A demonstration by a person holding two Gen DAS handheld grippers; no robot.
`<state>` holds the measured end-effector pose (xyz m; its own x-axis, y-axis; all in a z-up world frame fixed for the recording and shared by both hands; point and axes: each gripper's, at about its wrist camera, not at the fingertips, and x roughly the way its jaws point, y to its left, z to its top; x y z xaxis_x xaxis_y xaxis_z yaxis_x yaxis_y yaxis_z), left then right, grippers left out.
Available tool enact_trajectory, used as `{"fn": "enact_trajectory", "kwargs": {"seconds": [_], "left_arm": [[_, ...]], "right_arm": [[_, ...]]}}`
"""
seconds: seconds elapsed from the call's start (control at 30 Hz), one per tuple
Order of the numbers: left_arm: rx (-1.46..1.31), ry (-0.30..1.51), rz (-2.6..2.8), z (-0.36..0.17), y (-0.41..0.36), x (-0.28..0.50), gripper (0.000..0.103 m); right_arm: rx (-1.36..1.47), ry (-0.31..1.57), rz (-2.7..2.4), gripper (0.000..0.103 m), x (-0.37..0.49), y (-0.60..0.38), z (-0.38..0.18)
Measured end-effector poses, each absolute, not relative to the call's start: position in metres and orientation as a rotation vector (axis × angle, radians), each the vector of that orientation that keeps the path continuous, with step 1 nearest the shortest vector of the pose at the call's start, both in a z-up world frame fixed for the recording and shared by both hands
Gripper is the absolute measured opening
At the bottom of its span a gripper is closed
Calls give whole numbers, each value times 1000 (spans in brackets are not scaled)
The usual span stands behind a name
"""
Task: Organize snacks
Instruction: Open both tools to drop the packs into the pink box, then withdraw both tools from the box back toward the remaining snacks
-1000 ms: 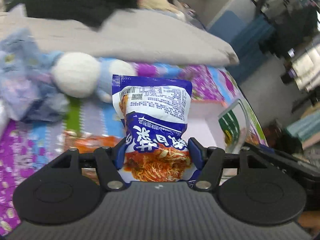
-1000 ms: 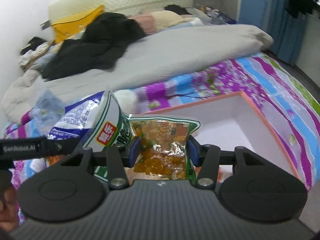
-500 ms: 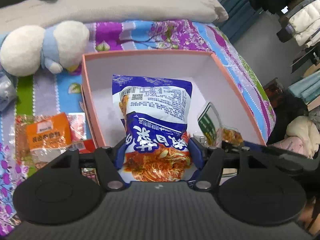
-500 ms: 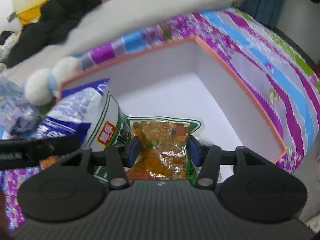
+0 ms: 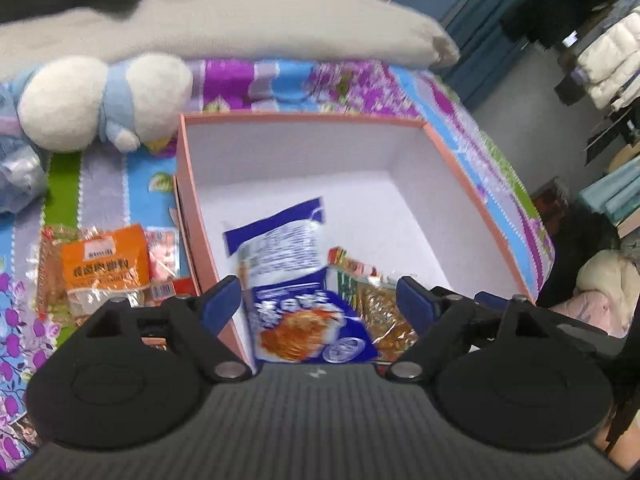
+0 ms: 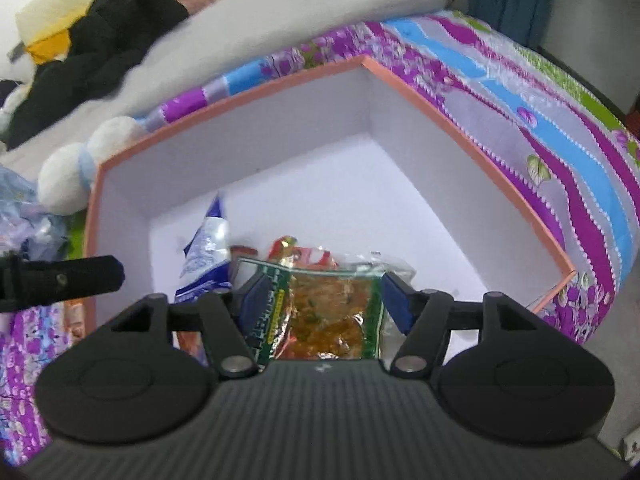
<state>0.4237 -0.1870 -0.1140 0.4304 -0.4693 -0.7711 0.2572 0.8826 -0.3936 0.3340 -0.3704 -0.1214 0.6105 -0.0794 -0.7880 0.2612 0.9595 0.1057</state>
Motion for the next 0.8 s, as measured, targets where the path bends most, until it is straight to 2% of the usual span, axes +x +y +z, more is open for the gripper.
{"fn": "enact_trajectory", "kwargs": {"seconds": [0.4,0.8], "left_arm": [[-275,816,-376,-49,-123,312,88],[-318,736,-236,-28,-35,184,88]], "right_arm": [[195,690,-102,65,257,-336,-68],[162,574,24,65,168,-285,-29]]}}
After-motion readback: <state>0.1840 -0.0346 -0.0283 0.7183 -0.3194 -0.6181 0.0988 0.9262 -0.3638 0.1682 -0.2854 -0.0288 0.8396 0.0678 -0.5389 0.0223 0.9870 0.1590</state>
